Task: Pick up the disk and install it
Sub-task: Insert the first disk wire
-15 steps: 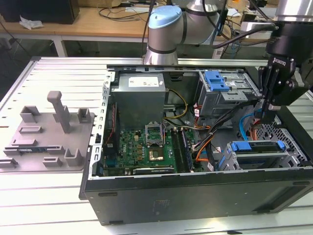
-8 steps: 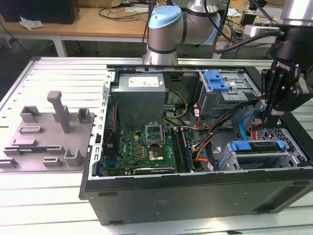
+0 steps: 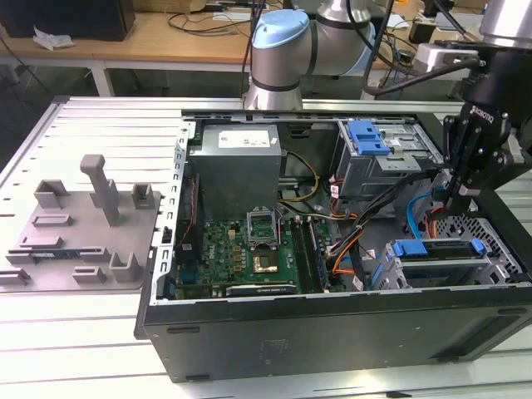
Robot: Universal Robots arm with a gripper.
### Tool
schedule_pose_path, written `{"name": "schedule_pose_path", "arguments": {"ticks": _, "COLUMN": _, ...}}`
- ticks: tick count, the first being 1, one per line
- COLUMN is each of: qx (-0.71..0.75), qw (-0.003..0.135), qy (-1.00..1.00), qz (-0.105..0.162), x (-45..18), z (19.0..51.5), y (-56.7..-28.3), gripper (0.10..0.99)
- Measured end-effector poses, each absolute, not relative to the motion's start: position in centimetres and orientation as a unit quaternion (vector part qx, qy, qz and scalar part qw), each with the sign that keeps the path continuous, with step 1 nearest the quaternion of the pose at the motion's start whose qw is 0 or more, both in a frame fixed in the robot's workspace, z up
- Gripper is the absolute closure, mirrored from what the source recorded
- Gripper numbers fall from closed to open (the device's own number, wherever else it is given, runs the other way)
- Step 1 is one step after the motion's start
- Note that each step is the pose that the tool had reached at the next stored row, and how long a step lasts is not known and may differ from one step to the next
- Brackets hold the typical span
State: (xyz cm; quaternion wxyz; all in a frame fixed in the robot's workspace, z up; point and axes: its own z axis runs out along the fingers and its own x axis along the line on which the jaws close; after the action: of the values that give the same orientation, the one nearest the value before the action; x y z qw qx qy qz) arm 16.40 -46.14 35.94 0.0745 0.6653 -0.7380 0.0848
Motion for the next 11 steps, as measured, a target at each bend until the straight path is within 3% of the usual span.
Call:
{"name": "schedule_pose_path", "arguments": {"ticks": 8, "qx": 0.673, "qw": 0.027, "qy": -0.738, "qz": 0.046, "x": 16.4, "z": 35.9, "y": -48.2, "gripper": 0.918}}
{"name": "schedule_pose_path", "arguments": {"ticks": 11, "qx": 0.674, "qw": 0.023, "qy": -0.737, "qz": 0.041, "x": 16.4, "z": 35.9, "y": -48.6, "gripper": 0.918}}
